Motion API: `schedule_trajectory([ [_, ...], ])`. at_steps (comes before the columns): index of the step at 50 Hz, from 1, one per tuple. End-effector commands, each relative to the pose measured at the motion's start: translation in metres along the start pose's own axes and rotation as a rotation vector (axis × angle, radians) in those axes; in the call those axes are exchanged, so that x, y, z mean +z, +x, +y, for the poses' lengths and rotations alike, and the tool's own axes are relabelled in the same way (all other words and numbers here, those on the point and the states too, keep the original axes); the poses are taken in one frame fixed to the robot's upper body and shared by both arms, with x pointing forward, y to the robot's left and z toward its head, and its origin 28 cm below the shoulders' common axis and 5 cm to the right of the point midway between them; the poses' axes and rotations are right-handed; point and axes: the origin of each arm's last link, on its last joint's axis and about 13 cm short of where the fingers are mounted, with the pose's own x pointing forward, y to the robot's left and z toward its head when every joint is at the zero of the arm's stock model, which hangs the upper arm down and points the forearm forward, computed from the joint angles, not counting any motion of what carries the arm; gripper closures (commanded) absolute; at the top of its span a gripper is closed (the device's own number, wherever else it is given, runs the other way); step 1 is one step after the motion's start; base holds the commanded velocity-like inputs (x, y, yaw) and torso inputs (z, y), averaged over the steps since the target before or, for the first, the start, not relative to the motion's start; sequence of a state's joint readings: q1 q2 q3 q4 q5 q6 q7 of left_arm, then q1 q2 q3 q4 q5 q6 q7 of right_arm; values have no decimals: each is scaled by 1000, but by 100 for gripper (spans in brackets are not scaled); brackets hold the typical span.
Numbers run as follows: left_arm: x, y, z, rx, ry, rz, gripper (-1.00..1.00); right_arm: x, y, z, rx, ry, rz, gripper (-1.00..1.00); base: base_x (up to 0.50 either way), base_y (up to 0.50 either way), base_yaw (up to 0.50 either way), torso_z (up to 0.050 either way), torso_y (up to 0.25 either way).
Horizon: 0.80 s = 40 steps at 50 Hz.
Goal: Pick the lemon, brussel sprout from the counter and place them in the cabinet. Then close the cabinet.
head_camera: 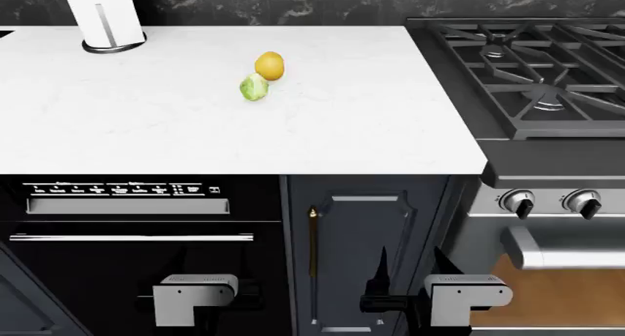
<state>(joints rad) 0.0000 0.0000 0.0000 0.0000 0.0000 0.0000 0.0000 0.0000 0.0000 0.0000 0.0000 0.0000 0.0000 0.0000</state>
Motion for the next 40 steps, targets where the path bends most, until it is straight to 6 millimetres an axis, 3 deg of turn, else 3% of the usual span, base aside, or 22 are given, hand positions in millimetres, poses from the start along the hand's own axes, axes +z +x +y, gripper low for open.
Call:
schedule_trajectory([
  [1,3,0,-1,-5,2,-3,-100,1,0,0,0,0,0,-100,0,0,0,0,0],
  [14,19,5,-1,-9,6,-41,-100,14,0,-2,4,-5,-24,-100,0,0,0,0,0],
  [26,92,14,-2,-42,19,-143,-100,63,9,-7,19,-3,-106,-100,0,0,0,0,0],
  [31,123,17,2,-57,30,-179,-100,92,13,-10,70,16,-163,-100,0,0,0,0,0],
  [40,159,20,10,-78,37,-217,-100,138,21,-18,103,-9,-258,-100,0,18,222,0,0],
])
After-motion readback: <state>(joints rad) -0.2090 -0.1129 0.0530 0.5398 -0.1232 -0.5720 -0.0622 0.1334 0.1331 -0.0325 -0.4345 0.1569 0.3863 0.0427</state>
